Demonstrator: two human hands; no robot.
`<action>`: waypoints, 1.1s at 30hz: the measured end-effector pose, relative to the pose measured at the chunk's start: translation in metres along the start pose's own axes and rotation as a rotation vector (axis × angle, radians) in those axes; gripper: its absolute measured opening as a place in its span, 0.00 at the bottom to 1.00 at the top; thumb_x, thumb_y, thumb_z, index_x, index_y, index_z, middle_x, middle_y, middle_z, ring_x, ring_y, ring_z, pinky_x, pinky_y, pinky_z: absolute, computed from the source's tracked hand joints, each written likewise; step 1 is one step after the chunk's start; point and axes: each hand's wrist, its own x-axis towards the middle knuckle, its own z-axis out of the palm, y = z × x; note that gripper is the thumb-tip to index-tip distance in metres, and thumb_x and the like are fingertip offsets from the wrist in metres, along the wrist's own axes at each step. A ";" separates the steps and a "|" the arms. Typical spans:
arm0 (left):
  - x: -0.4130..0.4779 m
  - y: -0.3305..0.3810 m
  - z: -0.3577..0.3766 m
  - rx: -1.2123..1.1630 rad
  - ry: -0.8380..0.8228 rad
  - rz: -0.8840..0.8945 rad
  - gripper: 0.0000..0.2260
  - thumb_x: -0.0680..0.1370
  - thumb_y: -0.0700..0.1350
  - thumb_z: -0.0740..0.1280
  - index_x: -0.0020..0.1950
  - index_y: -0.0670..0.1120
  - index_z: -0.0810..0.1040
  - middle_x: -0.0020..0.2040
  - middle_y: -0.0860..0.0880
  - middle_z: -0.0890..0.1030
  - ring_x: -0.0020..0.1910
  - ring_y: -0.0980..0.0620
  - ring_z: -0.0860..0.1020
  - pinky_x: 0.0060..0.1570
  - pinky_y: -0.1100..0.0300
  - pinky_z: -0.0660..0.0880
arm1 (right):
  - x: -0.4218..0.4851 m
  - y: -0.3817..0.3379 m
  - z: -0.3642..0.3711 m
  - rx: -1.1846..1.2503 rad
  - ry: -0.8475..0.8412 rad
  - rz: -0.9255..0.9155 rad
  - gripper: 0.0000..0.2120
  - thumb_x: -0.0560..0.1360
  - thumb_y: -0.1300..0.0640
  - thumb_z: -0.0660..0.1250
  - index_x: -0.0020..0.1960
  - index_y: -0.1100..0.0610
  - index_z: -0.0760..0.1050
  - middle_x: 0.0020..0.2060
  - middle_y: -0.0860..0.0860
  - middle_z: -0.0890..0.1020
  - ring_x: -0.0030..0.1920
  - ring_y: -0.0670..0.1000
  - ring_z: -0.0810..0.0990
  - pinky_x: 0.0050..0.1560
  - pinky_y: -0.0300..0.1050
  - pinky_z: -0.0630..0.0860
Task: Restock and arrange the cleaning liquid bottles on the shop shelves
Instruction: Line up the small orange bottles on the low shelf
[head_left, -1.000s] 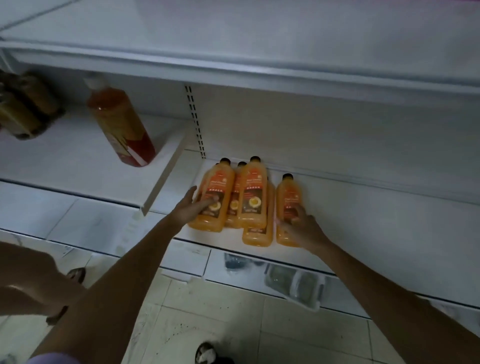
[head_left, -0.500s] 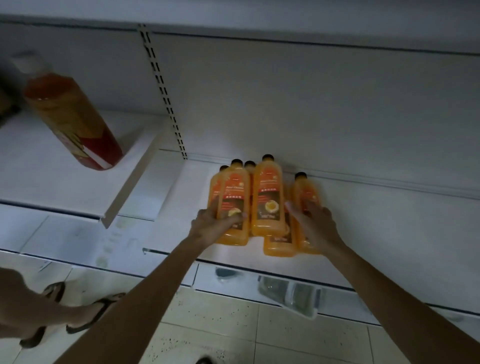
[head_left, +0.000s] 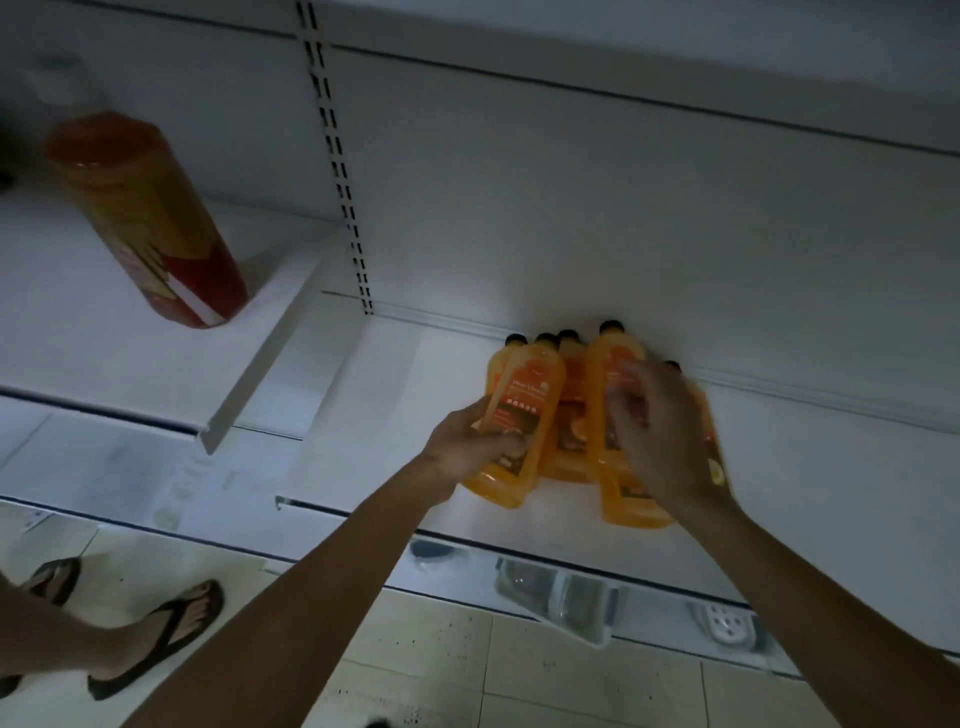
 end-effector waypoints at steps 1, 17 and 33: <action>-0.004 -0.002 -0.005 -0.029 0.027 0.013 0.30 0.63 0.53 0.77 0.64 0.54 0.74 0.57 0.48 0.81 0.54 0.49 0.79 0.59 0.51 0.75 | 0.001 -0.010 0.003 0.044 -0.022 -0.035 0.14 0.79 0.52 0.61 0.61 0.57 0.74 0.54 0.52 0.78 0.47 0.46 0.75 0.44 0.30 0.69; -0.033 -0.059 -0.087 0.091 0.233 0.443 0.33 0.63 0.60 0.71 0.66 0.59 0.66 0.56 0.58 0.77 0.55 0.58 0.77 0.54 0.64 0.76 | 0.016 -0.110 0.105 0.647 -0.602 0.354 0.33 0.64 0.59 0.78 0.66 0.56 0.68 0.55 0.54 0.80 0.50 0.53 0.82 0.39 0.51 0.82; -0.022 -0.110 -0.109 0.998 0.300 0.173 0.31 0.79 0.62 0.54 0.77 0.50 0.48 0.78 0.51 0.48 0.77 0.50 0.47 0.74 0.55 0.48 | 0.130 -0.137 0.190 0.236 -0.159 0.038 0.33 0.66 0.59 0.77 0.66 0.59 0.65 0.58 0.58 0.78 0.58 0.57 0.77 0.56 0.48 0.73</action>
